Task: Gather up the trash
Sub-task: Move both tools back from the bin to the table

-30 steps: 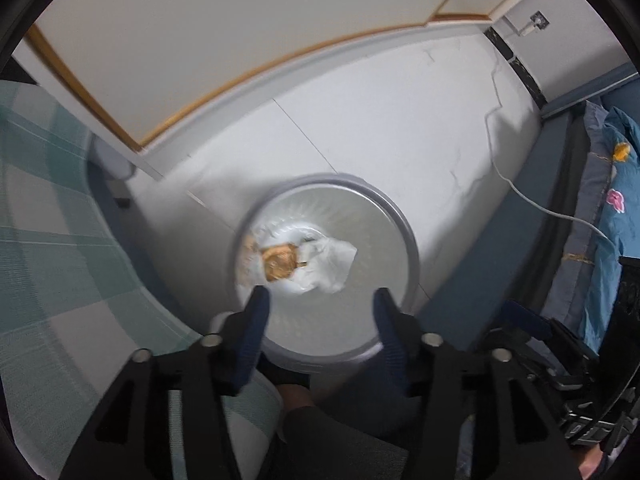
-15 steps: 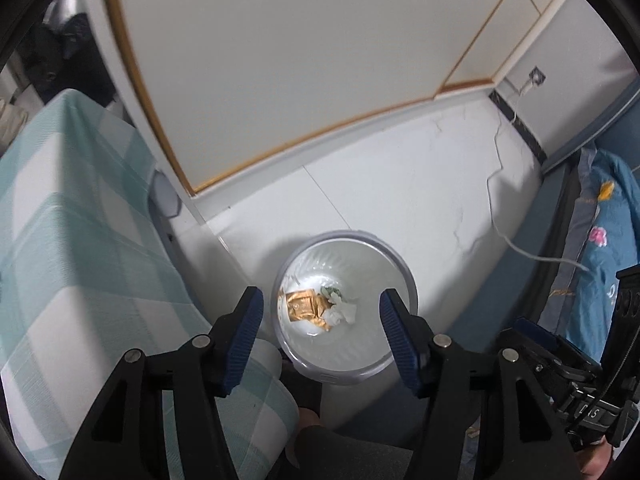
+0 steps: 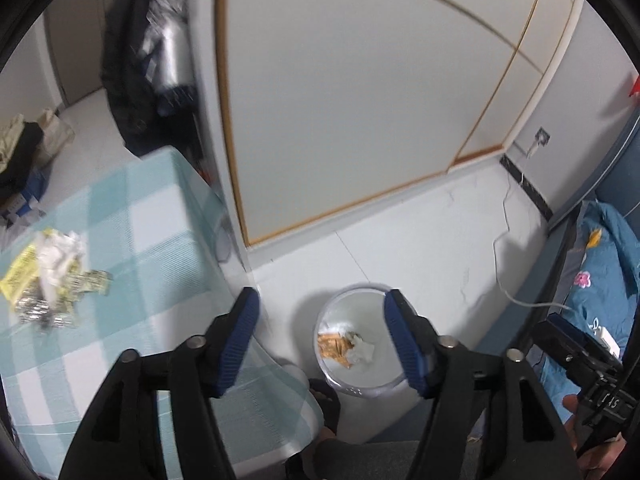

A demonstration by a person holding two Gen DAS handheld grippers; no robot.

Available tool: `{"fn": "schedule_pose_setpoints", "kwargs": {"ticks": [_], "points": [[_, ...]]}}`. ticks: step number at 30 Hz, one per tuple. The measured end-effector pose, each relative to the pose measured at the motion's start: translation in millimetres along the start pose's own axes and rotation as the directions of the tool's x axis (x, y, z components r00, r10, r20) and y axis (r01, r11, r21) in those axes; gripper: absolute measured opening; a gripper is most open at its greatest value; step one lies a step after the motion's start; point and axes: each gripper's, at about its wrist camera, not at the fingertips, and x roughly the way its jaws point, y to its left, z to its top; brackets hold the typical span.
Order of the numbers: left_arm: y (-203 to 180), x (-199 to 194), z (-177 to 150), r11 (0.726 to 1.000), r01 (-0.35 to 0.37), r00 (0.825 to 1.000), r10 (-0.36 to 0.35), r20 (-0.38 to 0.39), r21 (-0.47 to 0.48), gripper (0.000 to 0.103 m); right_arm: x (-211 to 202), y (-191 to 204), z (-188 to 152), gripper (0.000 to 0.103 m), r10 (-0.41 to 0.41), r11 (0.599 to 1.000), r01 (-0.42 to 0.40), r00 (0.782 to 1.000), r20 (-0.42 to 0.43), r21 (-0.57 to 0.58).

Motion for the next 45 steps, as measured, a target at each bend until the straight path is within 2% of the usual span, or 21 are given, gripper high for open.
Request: {"fn": "schedule_pose_setpoints", "kwargs": {"ticks": [6,8,12,17,24,30,34,41,45], "points": [[19,-42,-4,1.0,-0.016,0.995,0.017,0.095,-0.012,0.068,-39,44,9,0.098,0.046,0.996,-0.037,0.993,0.106,-0.084],[28,-58,-5,1.0,-0.022,0.991,0.024,0.131,-0.019,0.072,-49,60,10,0.099,0.073,0.992,-0.058,0.988,0.135,-0.108],[52,-86,-8,0.997,-0.036,0.976,0.05,0.211,-0.069,0.084,-63,94,7,0.102,0.12,0.981,-0.087,0.975,0.188,-0.176],[87,-112,-15,0.988,-0.096,0.953,0.126,0.276,-0.121,0.086,-63,132,1,0.102,0.176,0.963,-0.128,0.965,0.196,-0.236],[148,-142,-28,0.965,-0.139,0.914,0.212,0.346,-0.224,0.086,-48,184,-16,0.103,0.246,0.934,-0.188,0.955,0.165,-0.304],[194,-158,-33,0.944,-0.209,0.885,0.294,0.362,-0.255,0.086,-31,215,-18,0.103,0.281,0.925,-0.238,0.953,0.11,-0.296],[225,-162,-42,0.926,-0.199,0.878,0.314,0.362,-0.322,0.086,-15,234,-20,0.103,0.277,0.92,-0.25,0.96,0.05,-0.301],[273,-140,-59,0.877,-0.257,0.867,0.395,0.304,-0.406,0.086,16,264,-21,0.103,0.306,0.915,-0.303,0.951,-0.031,-0.267],[295,-133,-68,0.868,-0.231,0.885,0.375,0.276,-0.439,0.086,38,284,-19,0.103,0.32,0.9,-0.328,0.944,-0.077,-0.287]]}}
